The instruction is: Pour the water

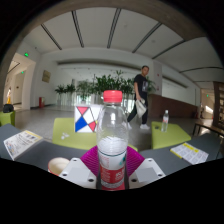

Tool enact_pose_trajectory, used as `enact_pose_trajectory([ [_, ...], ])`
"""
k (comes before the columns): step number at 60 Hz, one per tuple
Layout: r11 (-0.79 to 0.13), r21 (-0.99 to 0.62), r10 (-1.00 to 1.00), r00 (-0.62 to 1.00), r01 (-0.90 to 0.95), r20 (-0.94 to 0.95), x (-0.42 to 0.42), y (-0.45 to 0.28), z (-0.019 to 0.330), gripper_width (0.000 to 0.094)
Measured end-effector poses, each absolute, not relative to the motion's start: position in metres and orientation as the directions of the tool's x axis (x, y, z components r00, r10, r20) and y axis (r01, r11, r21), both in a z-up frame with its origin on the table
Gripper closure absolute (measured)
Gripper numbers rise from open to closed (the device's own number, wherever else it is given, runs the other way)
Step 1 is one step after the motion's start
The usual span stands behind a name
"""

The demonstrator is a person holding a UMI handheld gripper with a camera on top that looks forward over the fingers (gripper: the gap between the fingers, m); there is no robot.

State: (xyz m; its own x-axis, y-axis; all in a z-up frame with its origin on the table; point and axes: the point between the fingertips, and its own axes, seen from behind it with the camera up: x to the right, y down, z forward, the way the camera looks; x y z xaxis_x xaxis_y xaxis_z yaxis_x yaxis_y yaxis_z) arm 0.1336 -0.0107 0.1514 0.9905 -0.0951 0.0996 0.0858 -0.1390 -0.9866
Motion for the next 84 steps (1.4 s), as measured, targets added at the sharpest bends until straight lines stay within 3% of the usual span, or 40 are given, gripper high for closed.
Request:
enact_pose_trajectory([
  [9,-0.264,-0.963,-0.112,0.990,0.050,0.082,0.131,0.006,0.089,0.0599],
  [14,-0.231,-0.972,-0.122,0.990,0.034,0.063,0.133,-0.001,0.086,0.0580],
  [23,-0.273,-0.962,-0.147,0.988,0.003,0.044,0.134,-0.002,0.086,0.0382],
  [28,-0.333,-0.943,-0.151,0.988,-0.026,0.026,0.130,-0.008,0.083,0.0060],
  [30,-0.342,-0.939,-0.159,0.987,-0.031,0.025,0.129,-0.015,0.089,0.0111],
  [34,-0.355,-0.934,-0.182,0.983,-0.033,0.035,0.129,-0.030,0.104,0.0065],
  [43,-0.361,-0.932,-0.201,0.978,-0.018,0.058,0.105,-0.089,0.146,0.0079],
  [69,-0.349,-0.936,-0.217,0.975,-0.037,0.042,0.007,-0.341,0.259,0.0080],
  [84,-0.336,-0.942,-0.206,0.978,-0.026,0.047,-0.022,-0.438,0.287,0.0082],
])
